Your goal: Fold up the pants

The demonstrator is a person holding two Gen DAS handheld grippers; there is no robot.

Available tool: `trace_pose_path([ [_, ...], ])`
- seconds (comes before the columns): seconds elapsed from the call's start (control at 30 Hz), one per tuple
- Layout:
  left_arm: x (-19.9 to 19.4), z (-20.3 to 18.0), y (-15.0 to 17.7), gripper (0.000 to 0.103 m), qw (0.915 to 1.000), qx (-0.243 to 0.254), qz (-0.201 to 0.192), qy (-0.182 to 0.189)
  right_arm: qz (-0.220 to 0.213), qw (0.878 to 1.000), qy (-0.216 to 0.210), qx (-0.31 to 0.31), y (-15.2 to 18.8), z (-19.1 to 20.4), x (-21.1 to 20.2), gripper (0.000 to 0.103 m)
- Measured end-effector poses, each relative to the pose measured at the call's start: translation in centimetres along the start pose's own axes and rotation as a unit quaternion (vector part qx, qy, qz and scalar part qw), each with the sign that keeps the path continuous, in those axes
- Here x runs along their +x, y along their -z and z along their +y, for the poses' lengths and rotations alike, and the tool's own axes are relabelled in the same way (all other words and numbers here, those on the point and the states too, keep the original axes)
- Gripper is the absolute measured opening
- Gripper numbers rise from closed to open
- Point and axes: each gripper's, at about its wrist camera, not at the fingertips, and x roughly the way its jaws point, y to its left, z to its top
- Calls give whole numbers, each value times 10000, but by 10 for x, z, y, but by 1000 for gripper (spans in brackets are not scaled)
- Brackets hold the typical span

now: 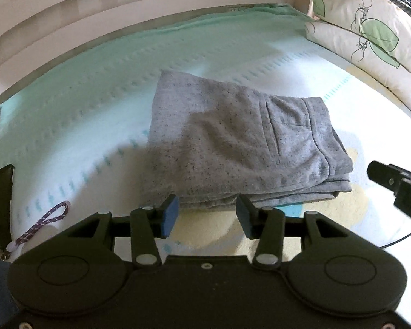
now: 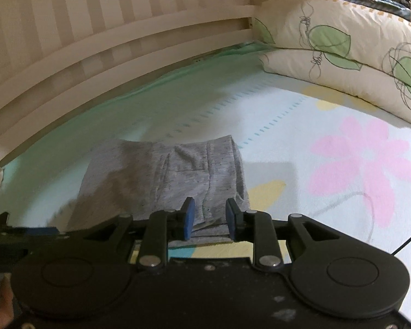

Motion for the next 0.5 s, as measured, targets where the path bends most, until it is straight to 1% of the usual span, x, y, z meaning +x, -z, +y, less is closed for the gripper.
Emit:
trace_pose_path([
  [0.13,-2,1,2,55,10000,-53,49,60,39,9999,-74,-58,3,3,-2,28],
  [0.5,-8,-2,4,55,10000,-21,-38,-11,32,9999,-100,-53,6,3,-6,28],
])
